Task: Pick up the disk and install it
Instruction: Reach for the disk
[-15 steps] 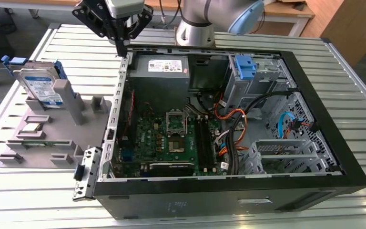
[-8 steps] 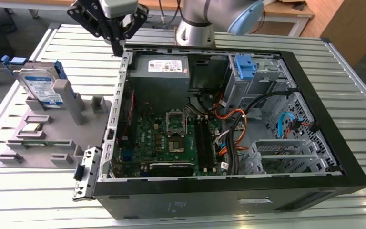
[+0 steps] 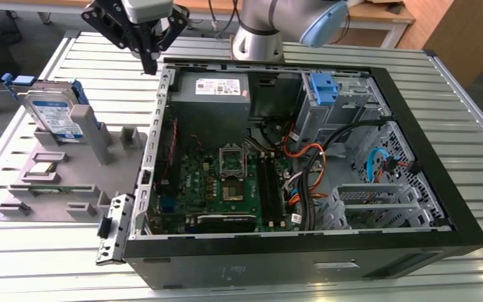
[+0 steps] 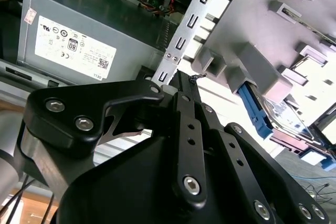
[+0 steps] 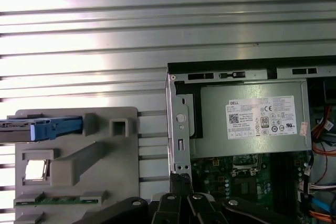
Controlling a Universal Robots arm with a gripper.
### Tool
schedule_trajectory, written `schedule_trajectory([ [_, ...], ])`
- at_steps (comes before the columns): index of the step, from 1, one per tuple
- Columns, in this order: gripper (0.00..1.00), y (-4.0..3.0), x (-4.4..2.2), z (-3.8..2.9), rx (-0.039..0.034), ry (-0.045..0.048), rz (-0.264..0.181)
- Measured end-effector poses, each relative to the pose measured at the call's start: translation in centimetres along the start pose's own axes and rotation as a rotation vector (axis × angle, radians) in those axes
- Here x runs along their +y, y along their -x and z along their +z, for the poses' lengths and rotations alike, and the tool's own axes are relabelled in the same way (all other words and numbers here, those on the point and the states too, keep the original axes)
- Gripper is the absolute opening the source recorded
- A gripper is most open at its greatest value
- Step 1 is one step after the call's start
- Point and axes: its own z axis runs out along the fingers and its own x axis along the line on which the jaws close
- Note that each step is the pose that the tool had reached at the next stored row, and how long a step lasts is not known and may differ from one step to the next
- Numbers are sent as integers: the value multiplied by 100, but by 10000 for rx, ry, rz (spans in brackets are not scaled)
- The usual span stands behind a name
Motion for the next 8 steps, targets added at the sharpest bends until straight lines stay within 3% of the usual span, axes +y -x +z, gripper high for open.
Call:
schedule_trajectory([
  [8, 10, -54, -4, -2, 0, 0, 0],
])
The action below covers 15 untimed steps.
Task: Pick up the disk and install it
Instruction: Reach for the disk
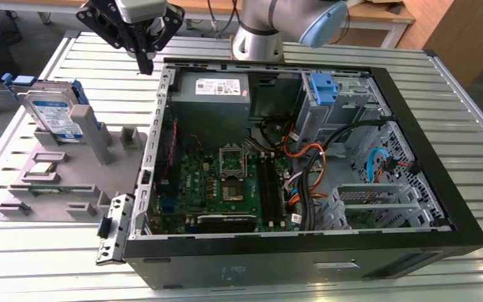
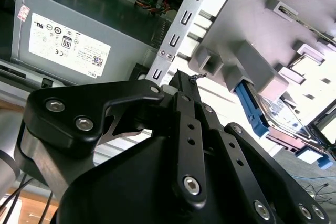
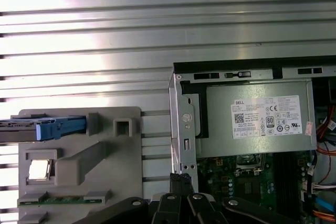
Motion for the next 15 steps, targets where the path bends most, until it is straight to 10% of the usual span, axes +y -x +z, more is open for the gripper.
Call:
schedule_trajectory([
  [15, 10, -76, -6, -2, 0, 0, 0],
])
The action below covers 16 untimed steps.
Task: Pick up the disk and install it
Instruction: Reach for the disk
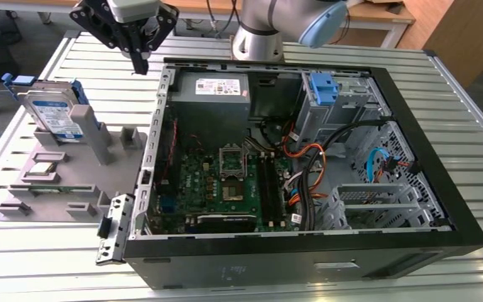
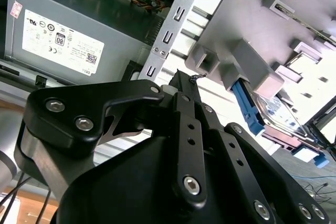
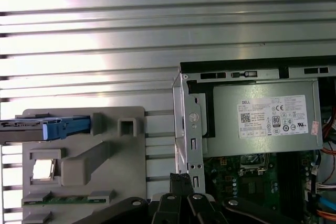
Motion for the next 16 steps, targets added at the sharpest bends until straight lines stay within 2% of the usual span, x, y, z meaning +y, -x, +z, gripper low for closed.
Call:
schedule_trajectory([
  [16, 10, -149, -11, -5, 0, 0, 1],
])
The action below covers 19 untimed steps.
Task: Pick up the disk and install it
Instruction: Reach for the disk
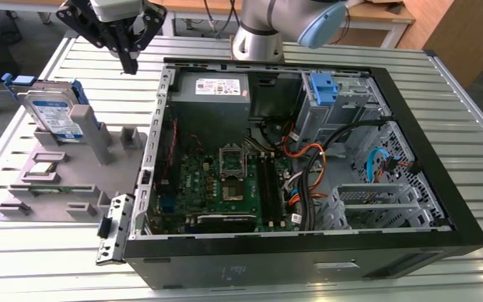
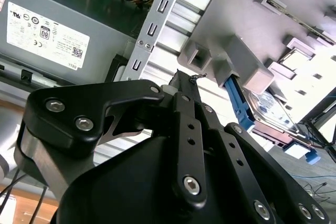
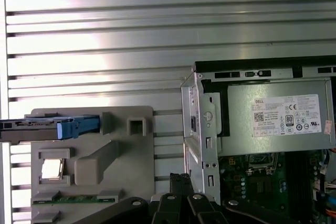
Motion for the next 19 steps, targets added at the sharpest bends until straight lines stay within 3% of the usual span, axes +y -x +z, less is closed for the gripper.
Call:
schedule_trajectory([
  [10, 10, -100, -8, -3, 0, 0, 0],
  [19, 10, -144, -11, -5, 0, 0, 0],
])
